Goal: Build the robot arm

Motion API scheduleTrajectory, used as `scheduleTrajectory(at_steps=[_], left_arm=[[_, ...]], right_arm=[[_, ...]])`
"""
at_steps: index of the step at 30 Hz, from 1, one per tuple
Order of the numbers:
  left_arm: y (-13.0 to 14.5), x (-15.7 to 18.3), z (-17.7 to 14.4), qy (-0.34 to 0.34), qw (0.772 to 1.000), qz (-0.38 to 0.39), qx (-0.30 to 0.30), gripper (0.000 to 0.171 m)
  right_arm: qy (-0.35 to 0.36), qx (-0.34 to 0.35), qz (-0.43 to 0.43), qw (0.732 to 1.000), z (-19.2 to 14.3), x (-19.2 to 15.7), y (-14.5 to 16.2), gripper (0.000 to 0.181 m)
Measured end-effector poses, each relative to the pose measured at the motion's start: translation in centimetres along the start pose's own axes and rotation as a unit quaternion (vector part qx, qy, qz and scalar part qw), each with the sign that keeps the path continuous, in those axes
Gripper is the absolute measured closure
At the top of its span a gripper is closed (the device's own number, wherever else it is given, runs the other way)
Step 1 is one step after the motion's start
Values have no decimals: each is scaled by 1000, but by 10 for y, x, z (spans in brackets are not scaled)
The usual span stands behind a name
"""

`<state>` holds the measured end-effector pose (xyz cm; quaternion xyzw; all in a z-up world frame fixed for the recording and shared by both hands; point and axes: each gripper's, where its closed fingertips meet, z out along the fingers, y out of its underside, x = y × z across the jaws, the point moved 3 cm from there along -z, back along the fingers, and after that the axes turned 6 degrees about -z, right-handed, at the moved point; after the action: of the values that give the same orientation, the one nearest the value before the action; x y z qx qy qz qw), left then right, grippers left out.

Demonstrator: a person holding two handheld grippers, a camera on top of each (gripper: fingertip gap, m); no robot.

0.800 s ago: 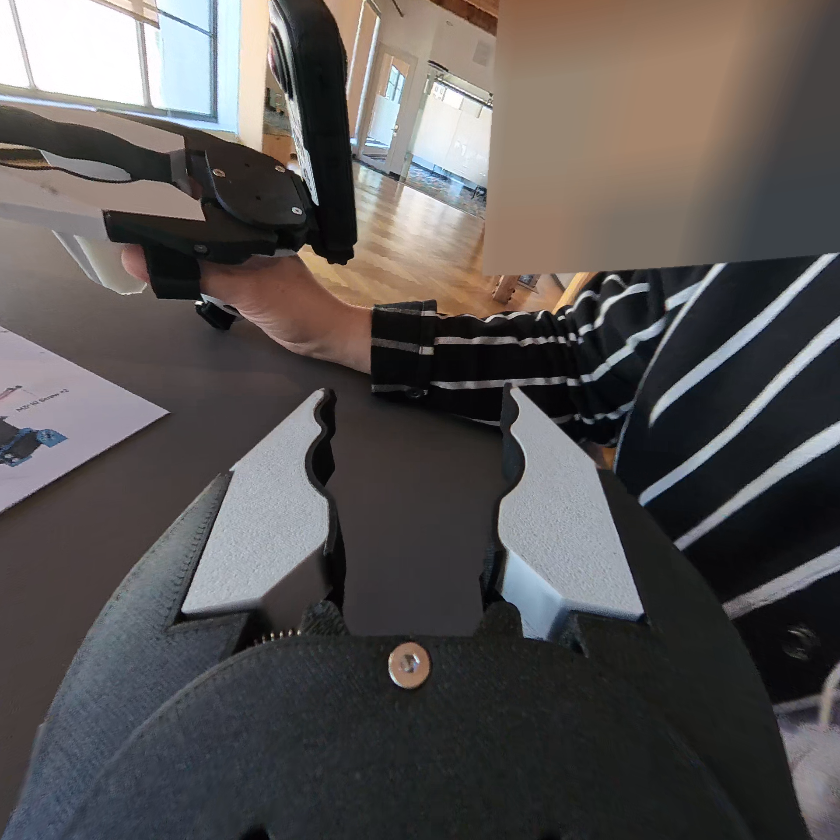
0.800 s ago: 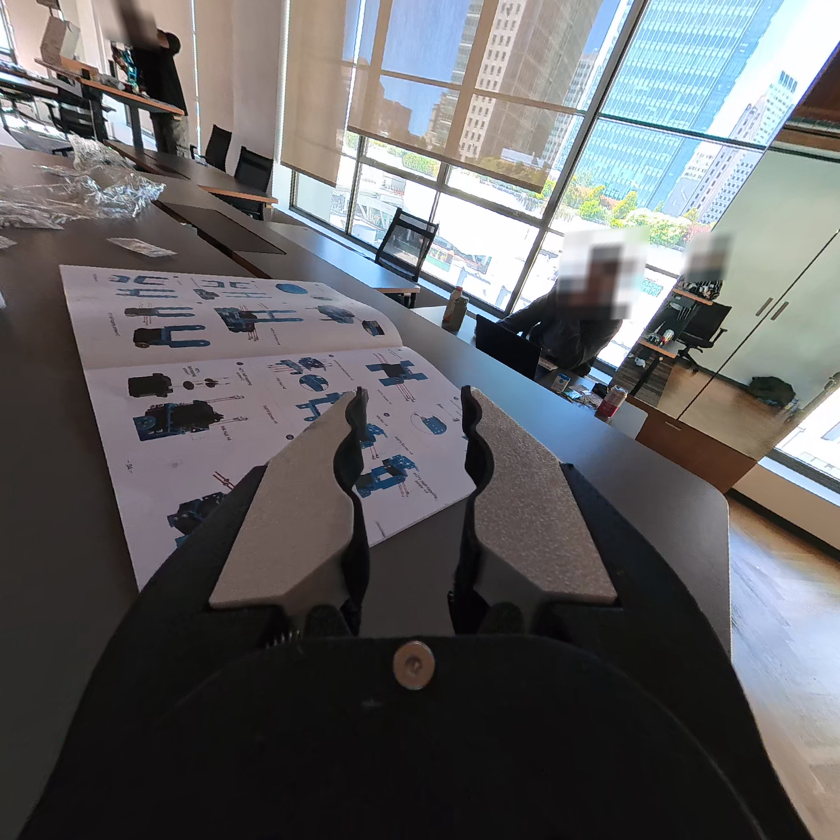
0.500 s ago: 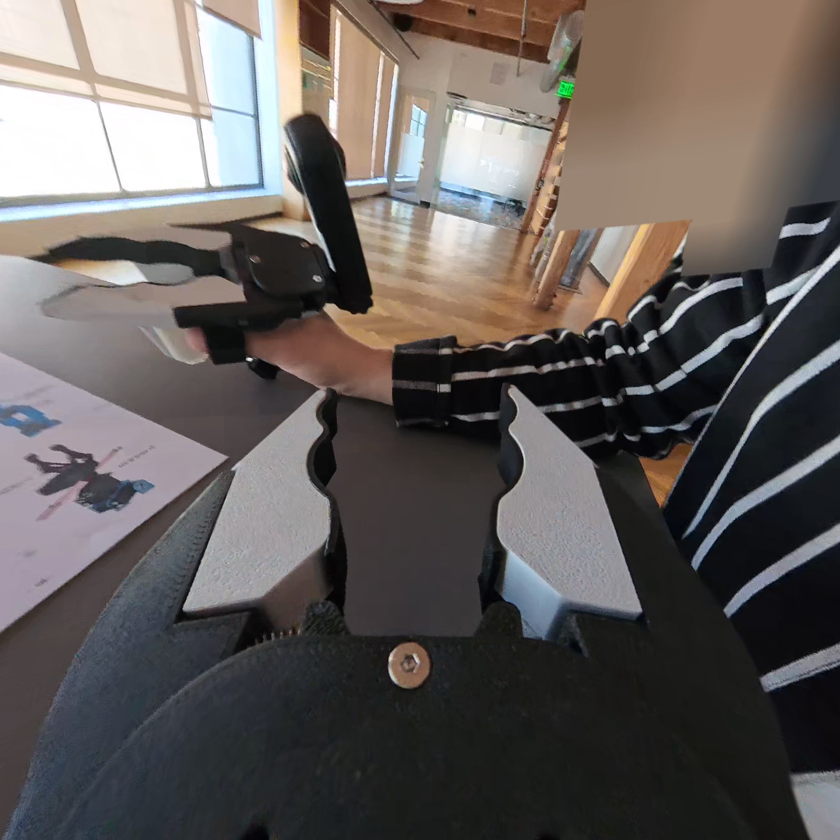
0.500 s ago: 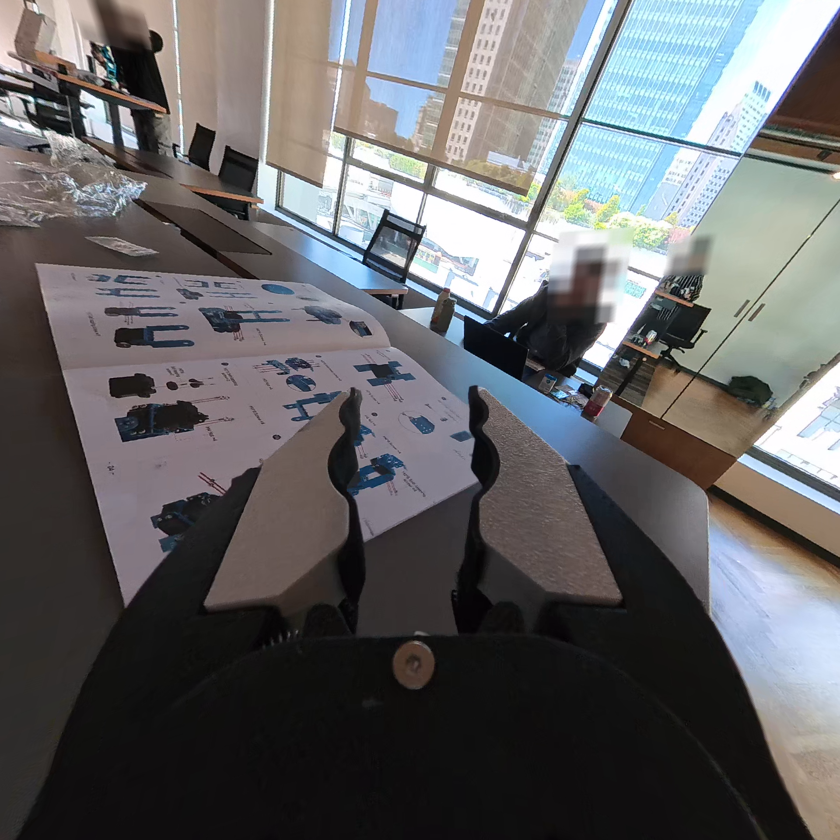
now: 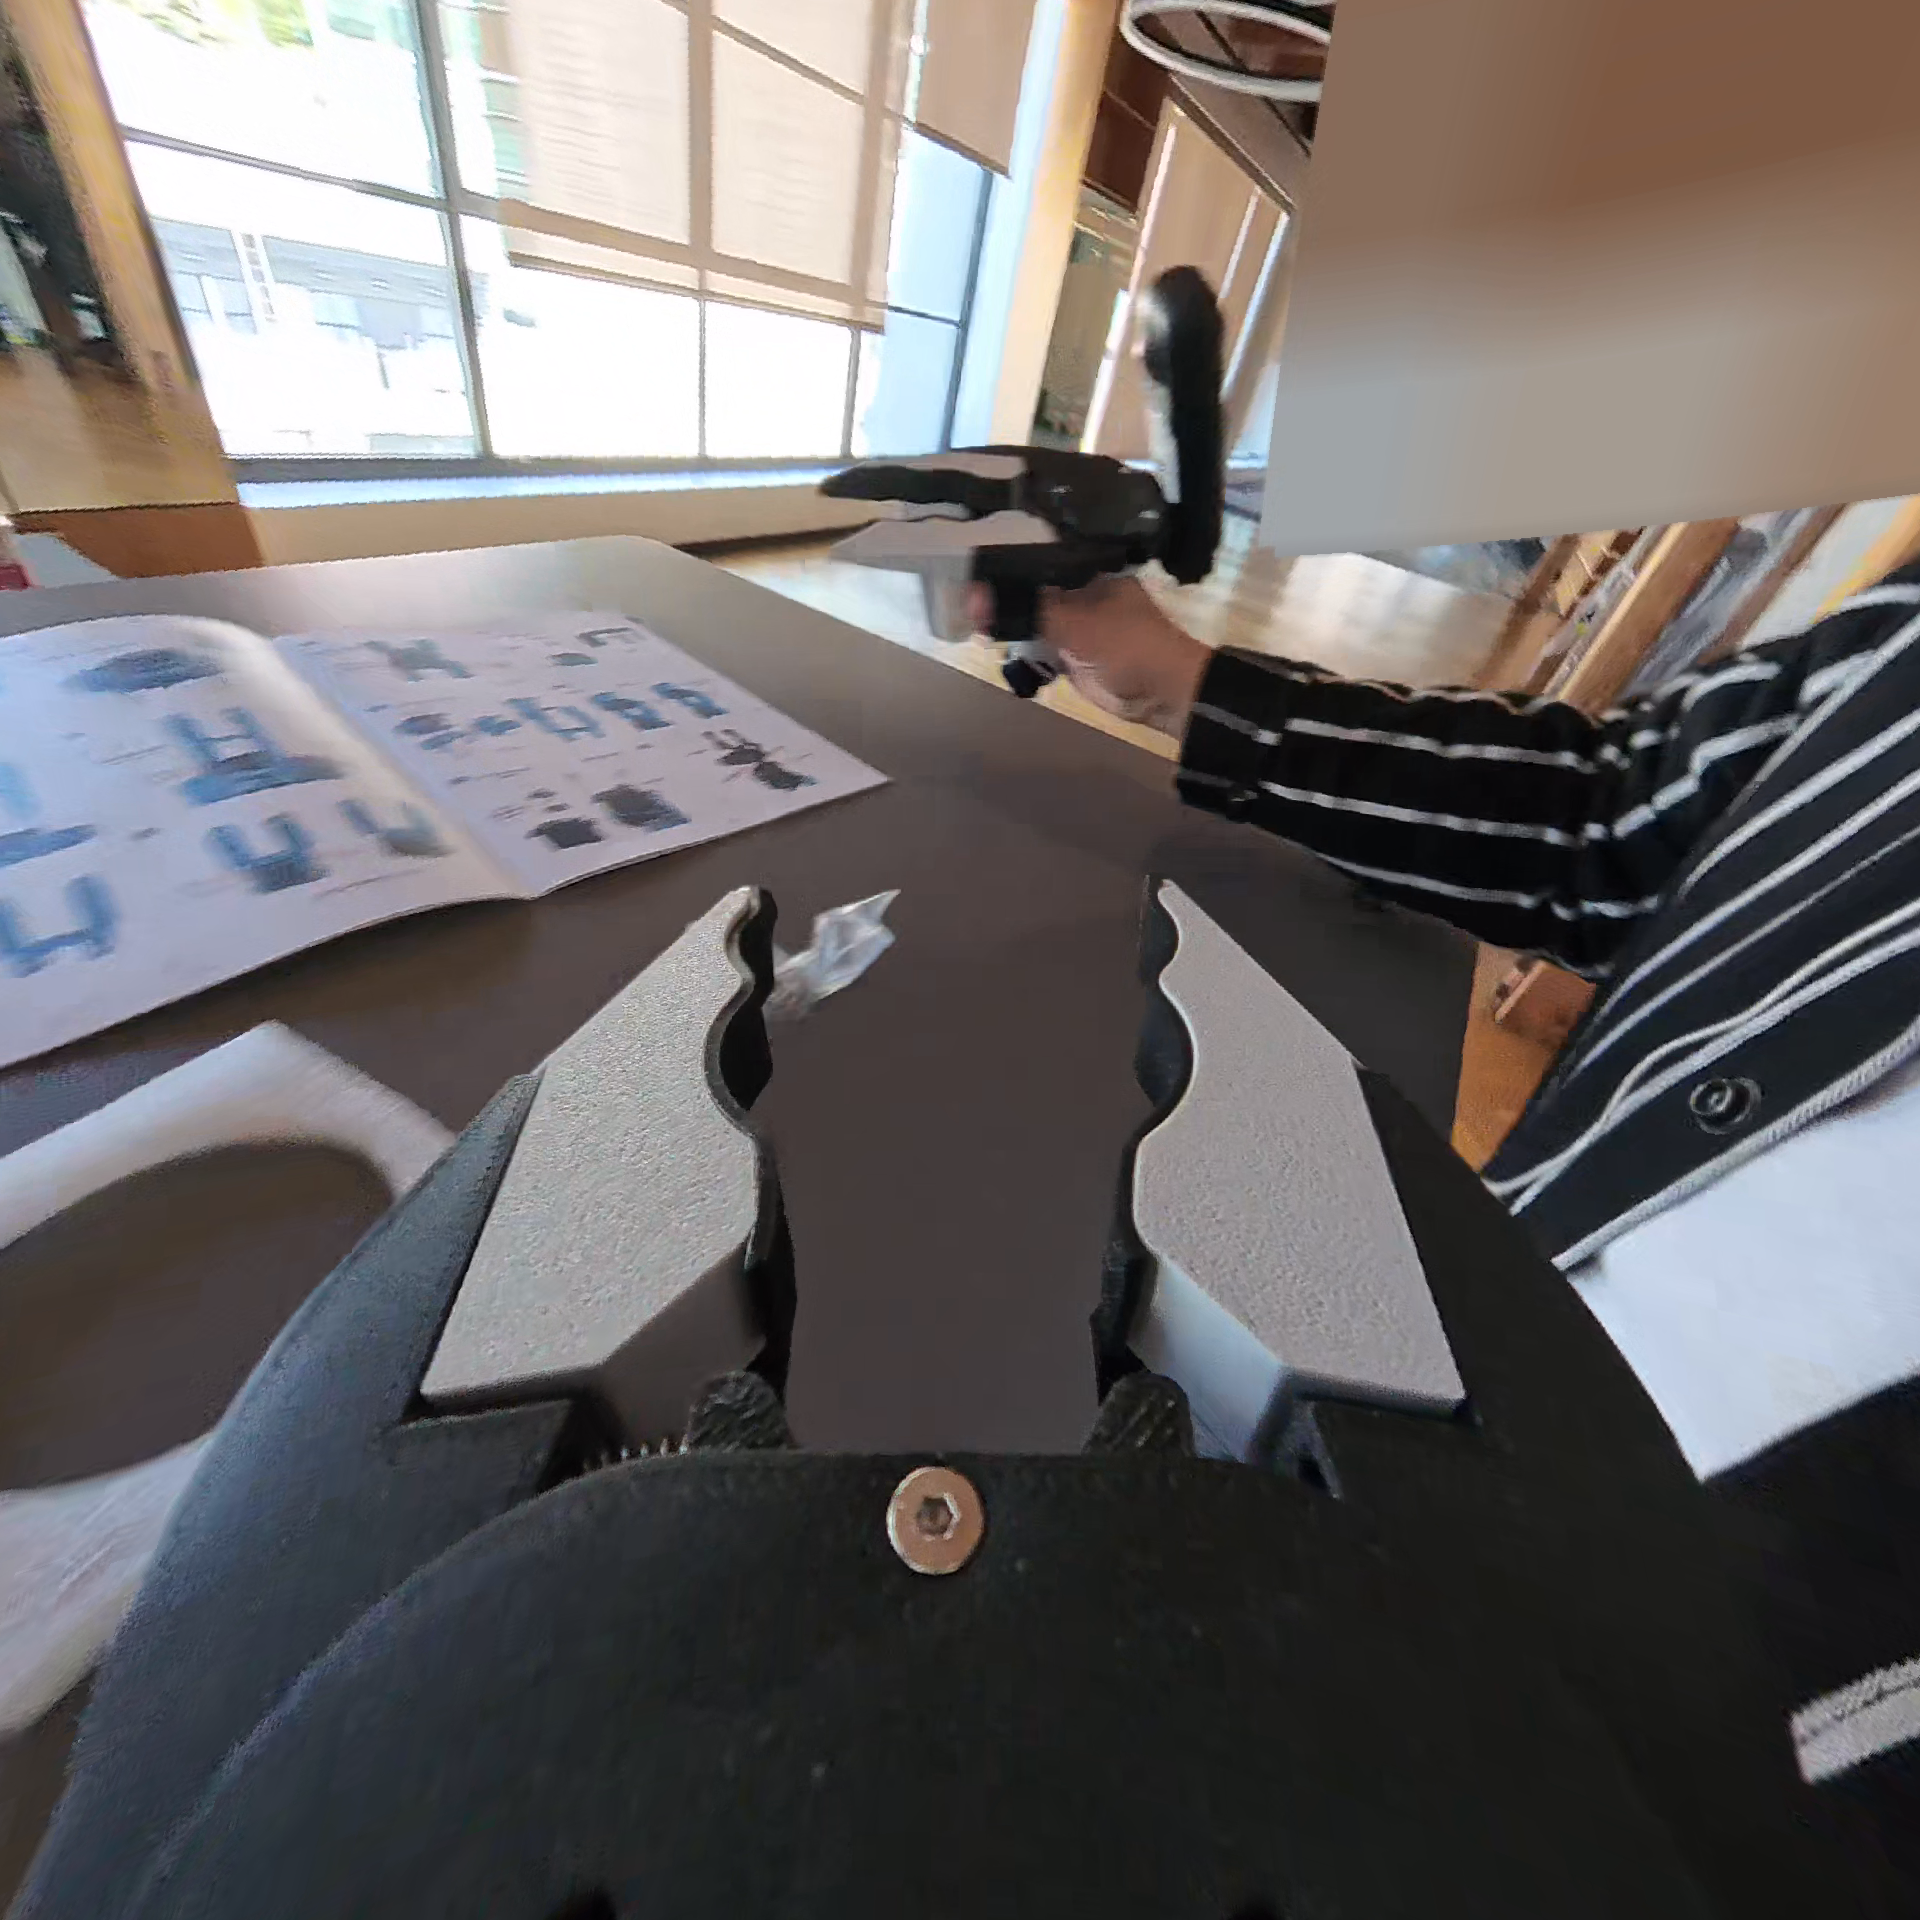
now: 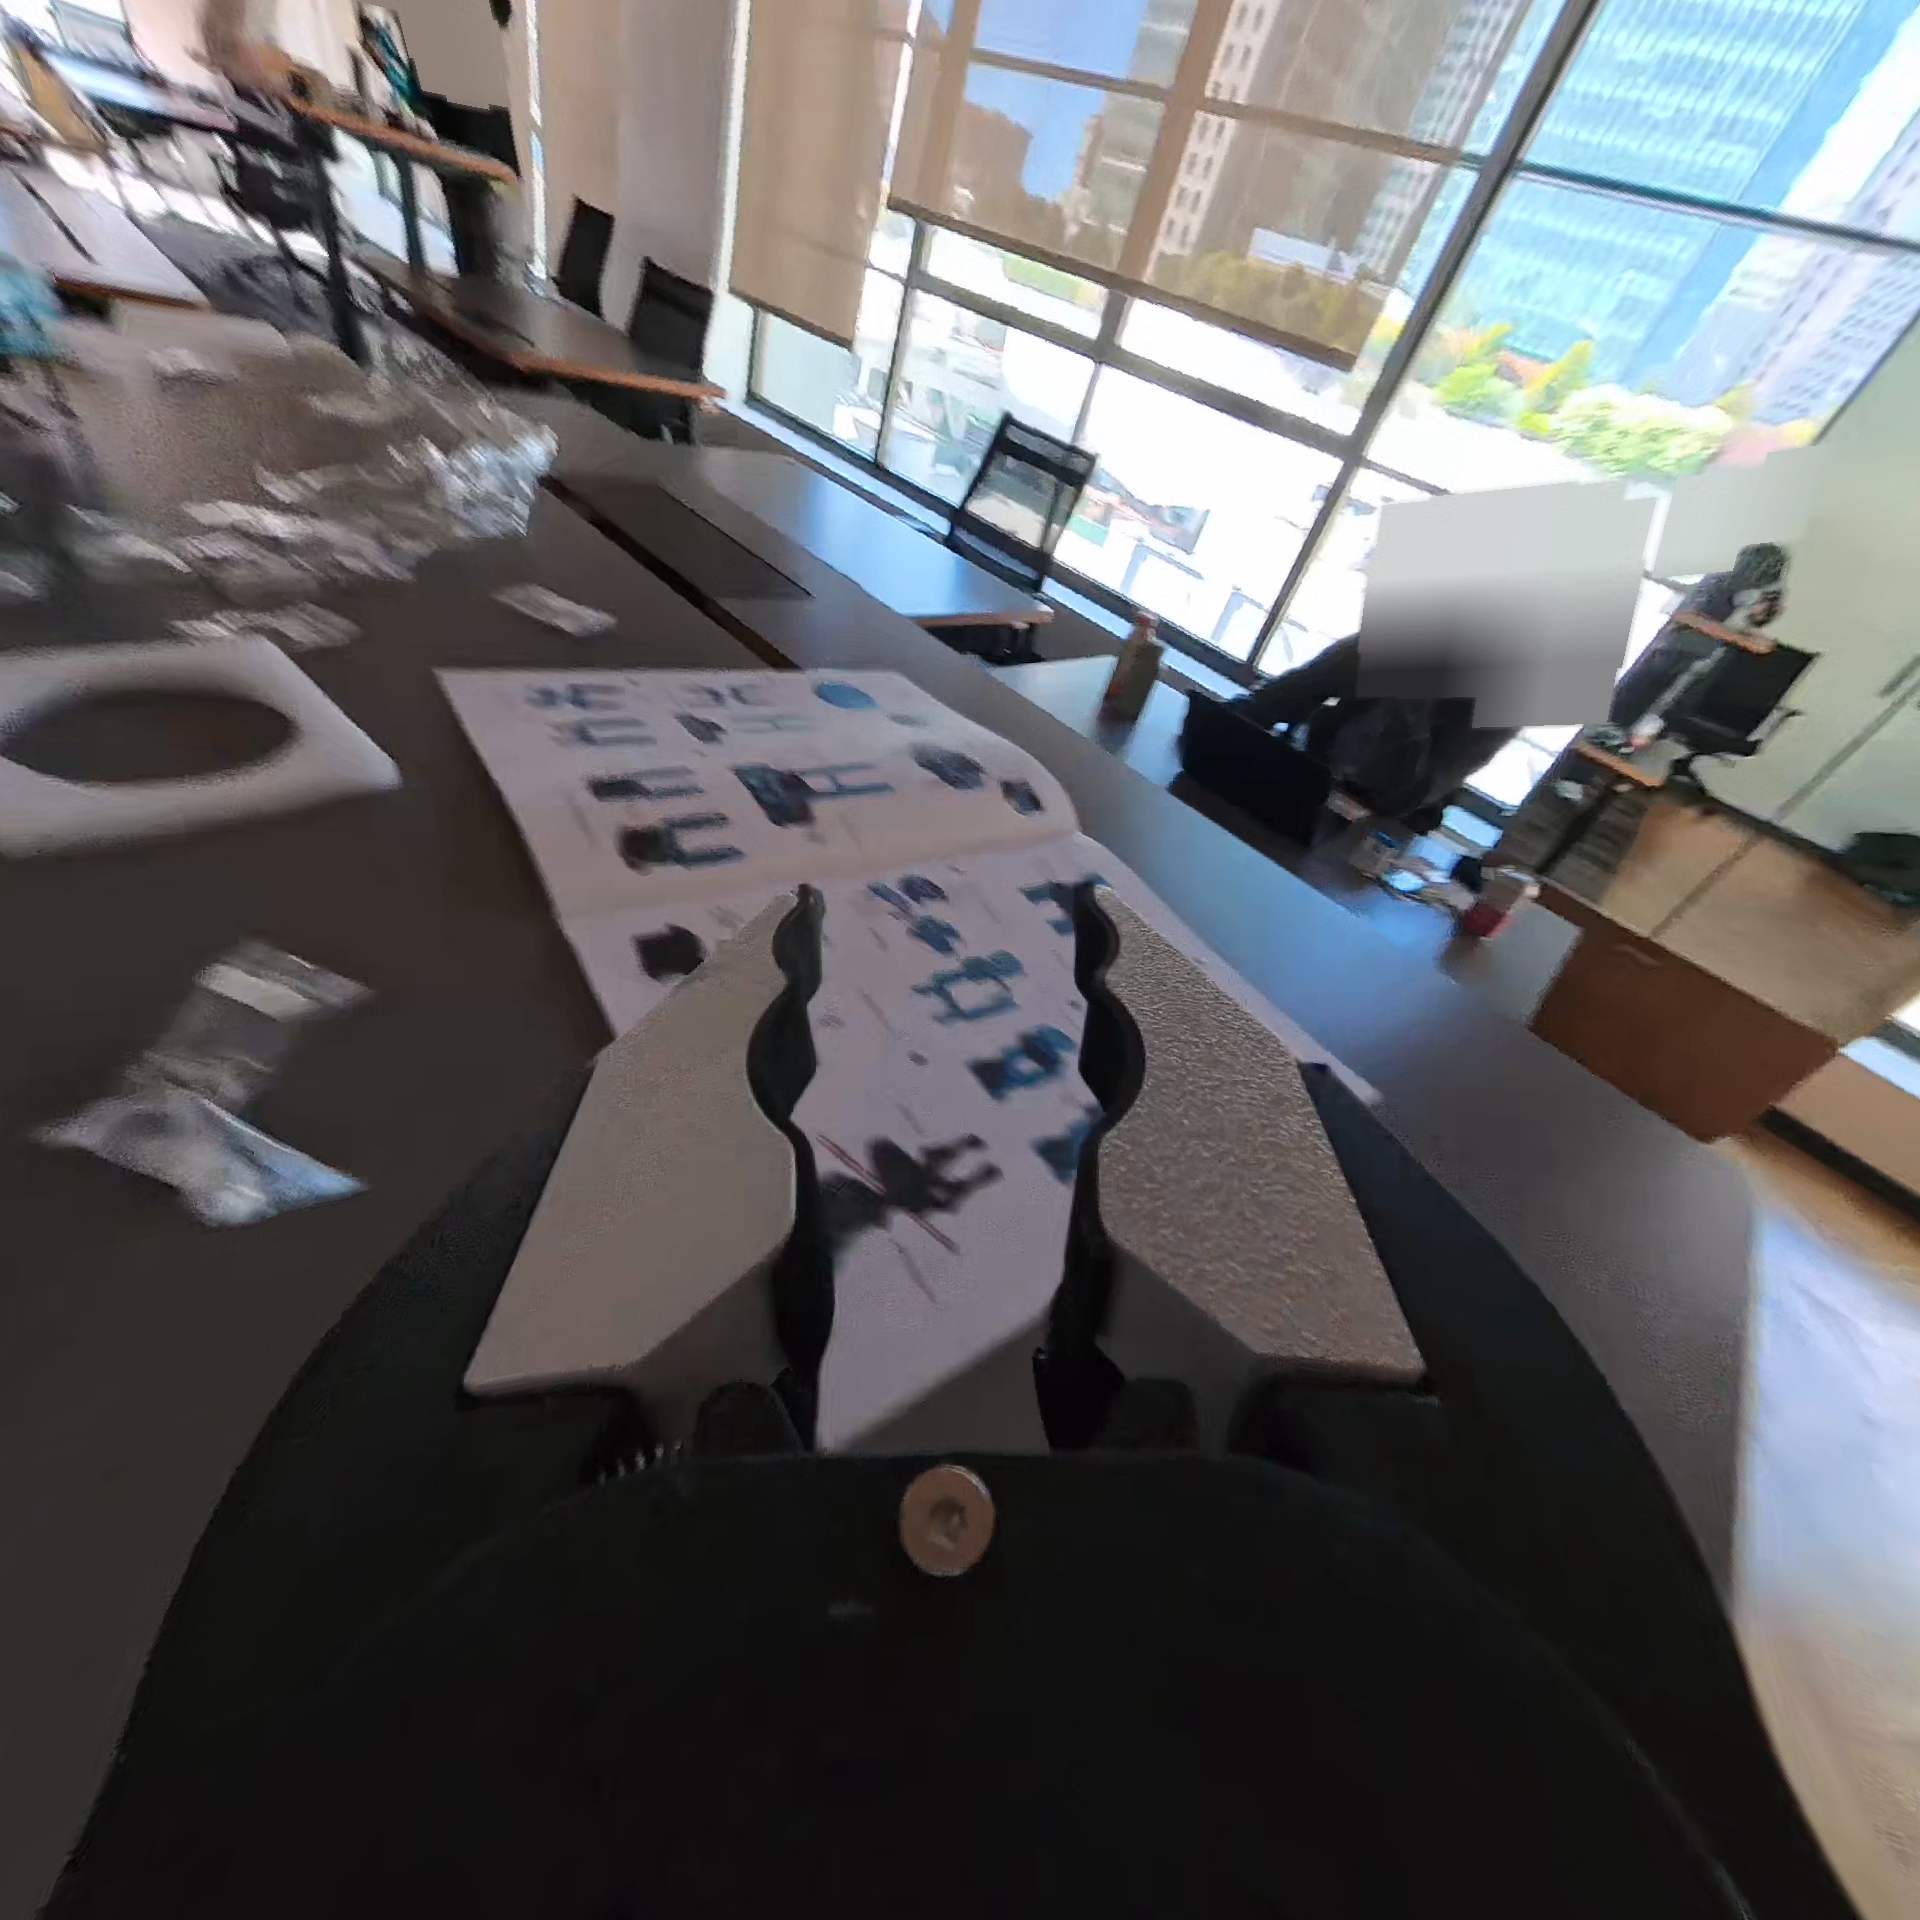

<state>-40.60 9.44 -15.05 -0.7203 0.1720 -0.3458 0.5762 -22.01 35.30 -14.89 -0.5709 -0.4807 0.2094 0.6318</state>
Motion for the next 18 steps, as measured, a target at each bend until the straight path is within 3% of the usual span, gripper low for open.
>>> scheduleTrajectory(at_steps=[5, 9, 12, 15, 18], left_arm=[[14, -51, -58, 8, 1000, -4, -7, 105], [20, -76, -95, 7, 1000, 1, -13, 110], [23, -84, -122, 9, 1000, 2, -13, 112], [27, -95, -145, 0, 1000, 12, -12, 113], [28, -104, -160, 2, 1000, -7, -1, 114]], right_arm=[[-133, 56, 100, 984, 46, -116, -80, 128], [-311, 40, 157, 936, 99, -212, -120, 128], [-344, -12, 144, 928, 147, -247, -120, 131], [-329, -106, 99, 933, 200, -265, -97, 141], [-364, -165, 64, 915, 245, -283, -79, 144]])
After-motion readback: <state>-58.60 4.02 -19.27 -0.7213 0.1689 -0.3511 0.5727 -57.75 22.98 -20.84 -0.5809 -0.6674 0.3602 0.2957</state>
